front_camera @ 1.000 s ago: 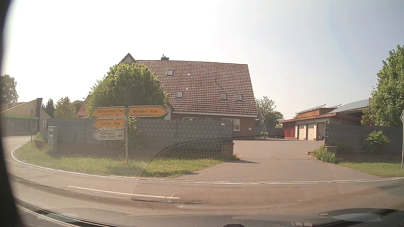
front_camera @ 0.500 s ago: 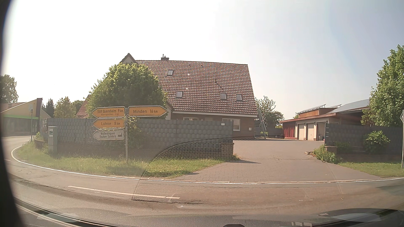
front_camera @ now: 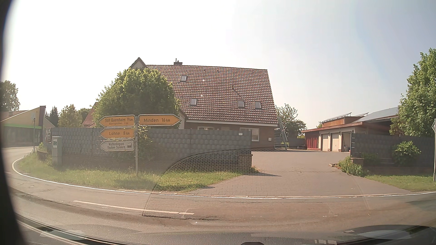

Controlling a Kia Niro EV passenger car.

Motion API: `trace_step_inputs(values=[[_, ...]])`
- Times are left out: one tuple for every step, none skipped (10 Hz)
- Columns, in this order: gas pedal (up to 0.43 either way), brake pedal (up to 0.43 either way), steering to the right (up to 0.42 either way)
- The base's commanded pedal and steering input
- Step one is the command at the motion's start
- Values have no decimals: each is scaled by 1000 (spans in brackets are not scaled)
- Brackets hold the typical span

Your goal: Follow the waypoints while adhering to traffic rules and regulations

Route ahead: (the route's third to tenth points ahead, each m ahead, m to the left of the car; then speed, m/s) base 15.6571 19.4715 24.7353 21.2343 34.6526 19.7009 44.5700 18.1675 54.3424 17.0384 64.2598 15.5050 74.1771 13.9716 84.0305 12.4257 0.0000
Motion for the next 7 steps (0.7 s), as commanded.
trace_step_inputs(values=[[0,268,-154],[0,268,-154],[0,268,-154],[0,268,-154],[0,268,-154],[0,268,-154],[0,268,-154]])
